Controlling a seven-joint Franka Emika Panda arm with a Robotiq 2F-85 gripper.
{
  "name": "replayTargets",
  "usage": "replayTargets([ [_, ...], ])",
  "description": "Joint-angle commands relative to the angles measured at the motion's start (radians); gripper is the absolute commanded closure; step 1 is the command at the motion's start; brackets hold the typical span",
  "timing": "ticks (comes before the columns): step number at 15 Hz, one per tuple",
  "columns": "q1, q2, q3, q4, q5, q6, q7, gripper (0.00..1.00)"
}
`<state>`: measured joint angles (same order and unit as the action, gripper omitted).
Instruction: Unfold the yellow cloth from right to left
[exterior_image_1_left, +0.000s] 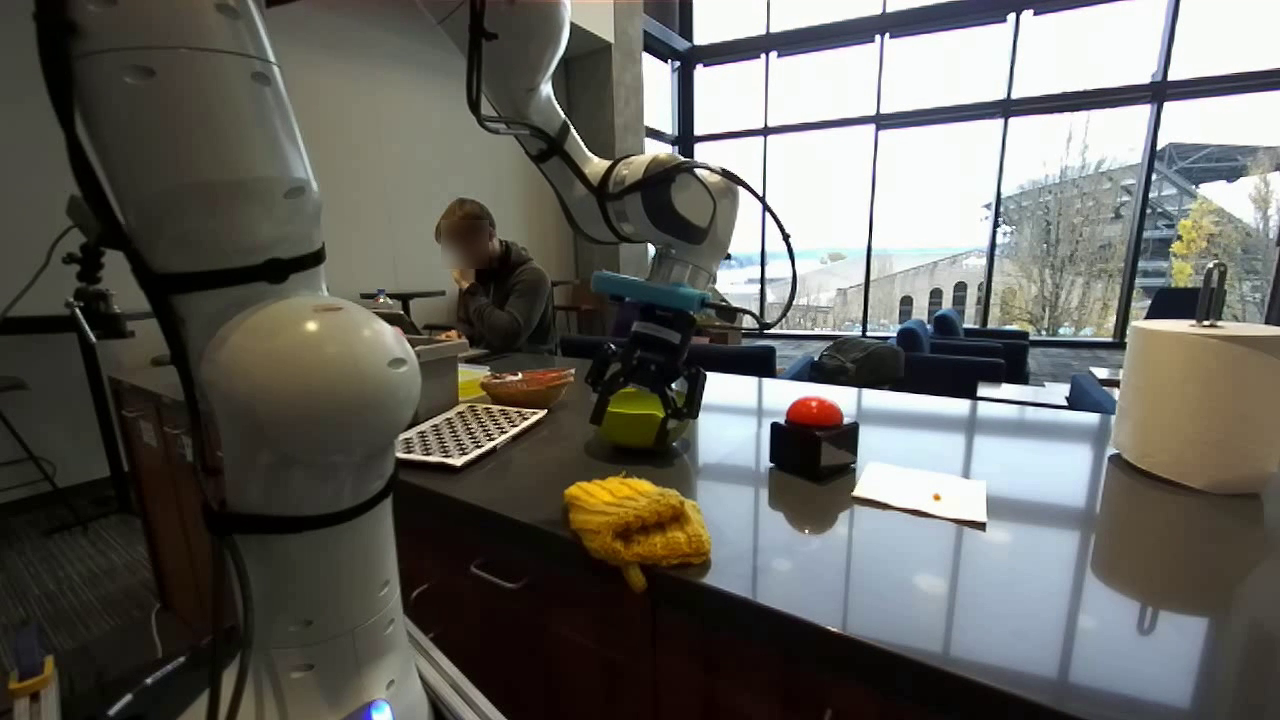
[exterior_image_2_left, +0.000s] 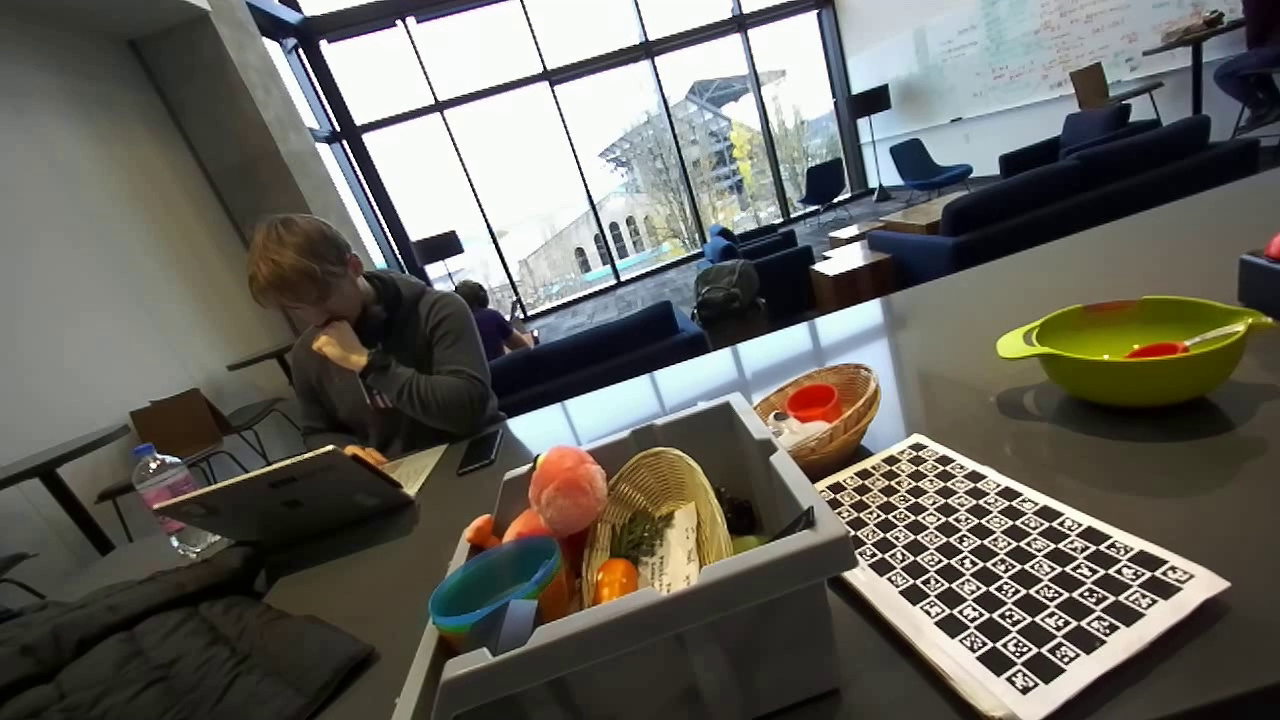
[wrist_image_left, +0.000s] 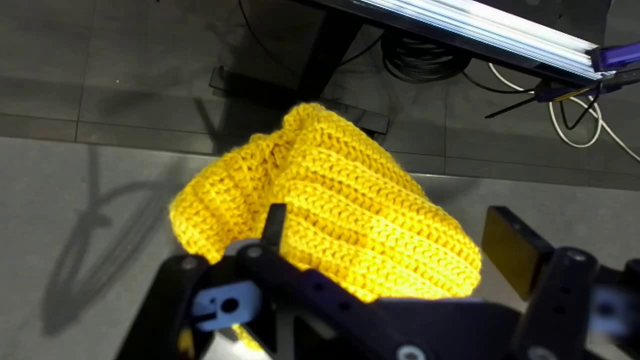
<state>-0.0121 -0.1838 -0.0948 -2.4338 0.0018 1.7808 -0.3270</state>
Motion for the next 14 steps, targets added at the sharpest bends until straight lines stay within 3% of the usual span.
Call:
replayTargets([
  [1,-0.037,0.062,-0.011,0.004,-0.012,0.018,0.04,0.0],
  [14,-0.112,0.115,-0.063,-0.039,0.085,0.08,0.02,0.0],
])
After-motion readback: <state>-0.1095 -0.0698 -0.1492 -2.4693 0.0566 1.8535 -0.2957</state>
